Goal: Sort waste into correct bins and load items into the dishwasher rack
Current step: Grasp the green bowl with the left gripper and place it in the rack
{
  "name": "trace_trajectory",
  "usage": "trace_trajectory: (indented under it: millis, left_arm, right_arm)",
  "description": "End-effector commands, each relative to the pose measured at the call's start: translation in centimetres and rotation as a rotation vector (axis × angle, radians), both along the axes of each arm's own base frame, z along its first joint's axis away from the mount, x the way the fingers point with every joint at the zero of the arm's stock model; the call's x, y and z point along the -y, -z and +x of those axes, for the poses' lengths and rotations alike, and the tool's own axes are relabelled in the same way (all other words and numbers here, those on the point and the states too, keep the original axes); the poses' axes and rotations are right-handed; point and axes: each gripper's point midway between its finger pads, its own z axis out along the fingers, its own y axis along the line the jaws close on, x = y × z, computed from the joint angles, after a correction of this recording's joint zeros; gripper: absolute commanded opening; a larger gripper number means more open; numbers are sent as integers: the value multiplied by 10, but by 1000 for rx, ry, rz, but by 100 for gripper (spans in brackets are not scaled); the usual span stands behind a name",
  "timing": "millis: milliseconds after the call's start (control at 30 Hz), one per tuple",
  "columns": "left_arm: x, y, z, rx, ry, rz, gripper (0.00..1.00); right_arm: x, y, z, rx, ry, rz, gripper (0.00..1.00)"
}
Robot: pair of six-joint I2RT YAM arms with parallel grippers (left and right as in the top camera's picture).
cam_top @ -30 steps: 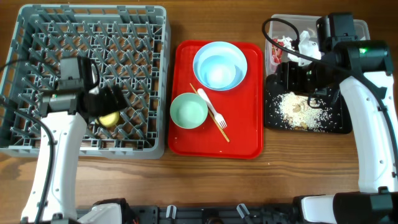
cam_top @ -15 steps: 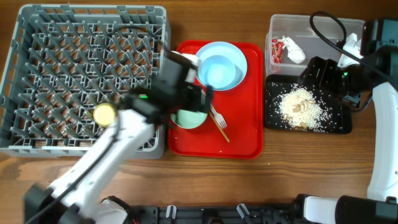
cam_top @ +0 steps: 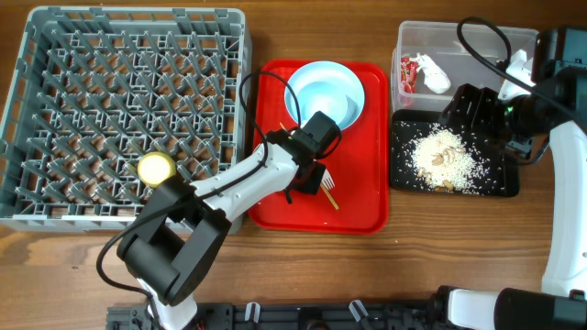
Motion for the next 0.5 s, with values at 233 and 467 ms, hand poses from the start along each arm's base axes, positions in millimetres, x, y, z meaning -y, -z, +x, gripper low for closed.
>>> trace_trajectory:
  millis: [233,467]
  left_arm:
    - [10,-29,12,56,7,-43,4]
    - [19,-157,38,262,-22,-268,4]
  right_arm:
    - [1,-4,-4,5,-3,-15,100]
    - [1,-4,-4,6,-4,-16,100]
